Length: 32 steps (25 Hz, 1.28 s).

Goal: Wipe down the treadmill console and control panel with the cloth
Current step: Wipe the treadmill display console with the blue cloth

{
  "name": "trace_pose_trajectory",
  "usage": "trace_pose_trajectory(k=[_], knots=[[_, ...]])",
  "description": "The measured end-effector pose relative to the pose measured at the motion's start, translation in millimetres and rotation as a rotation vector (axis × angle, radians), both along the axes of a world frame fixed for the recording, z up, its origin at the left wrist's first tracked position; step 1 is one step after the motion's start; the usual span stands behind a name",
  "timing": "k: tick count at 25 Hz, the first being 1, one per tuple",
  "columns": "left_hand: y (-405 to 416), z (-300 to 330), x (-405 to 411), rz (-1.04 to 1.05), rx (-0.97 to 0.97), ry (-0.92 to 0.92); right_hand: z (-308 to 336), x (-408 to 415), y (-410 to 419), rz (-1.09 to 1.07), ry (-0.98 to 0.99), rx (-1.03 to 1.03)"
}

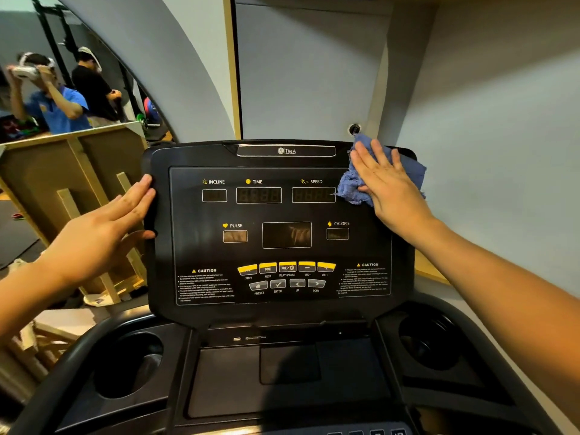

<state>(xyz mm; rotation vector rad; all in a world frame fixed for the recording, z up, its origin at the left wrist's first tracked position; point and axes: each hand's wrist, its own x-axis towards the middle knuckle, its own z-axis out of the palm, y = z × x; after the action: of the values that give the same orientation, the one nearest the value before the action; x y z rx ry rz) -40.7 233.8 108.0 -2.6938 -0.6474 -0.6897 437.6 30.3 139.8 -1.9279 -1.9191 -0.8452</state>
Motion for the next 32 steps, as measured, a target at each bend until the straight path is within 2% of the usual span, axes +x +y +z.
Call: trace_pose_trajectory(k=[9, 14, 21, 32], knots=[[-4.5, 0.1, 1.3, 0.009, 0.042, -0.012, -78.5, -20.2, -35.6, -0.088, -0.05, -0.104], [-5.4, 2.2, 0.8, 0.025, 0.016, -0.001, -105.2, -39.9, -49.3, -0.065, -0.059, -0.083], [-5.8, 1.4, 0.9, 0.019, 0.028, -0.009, -122.9, -82.1, -38.3, -0.014, -0.039, -0.18], [-8.7, 2.6, 2.8, 0.018, 0.023, -0.016, -114.8, -162.2, 14.1, 0.1, -0.033, -0.127]])
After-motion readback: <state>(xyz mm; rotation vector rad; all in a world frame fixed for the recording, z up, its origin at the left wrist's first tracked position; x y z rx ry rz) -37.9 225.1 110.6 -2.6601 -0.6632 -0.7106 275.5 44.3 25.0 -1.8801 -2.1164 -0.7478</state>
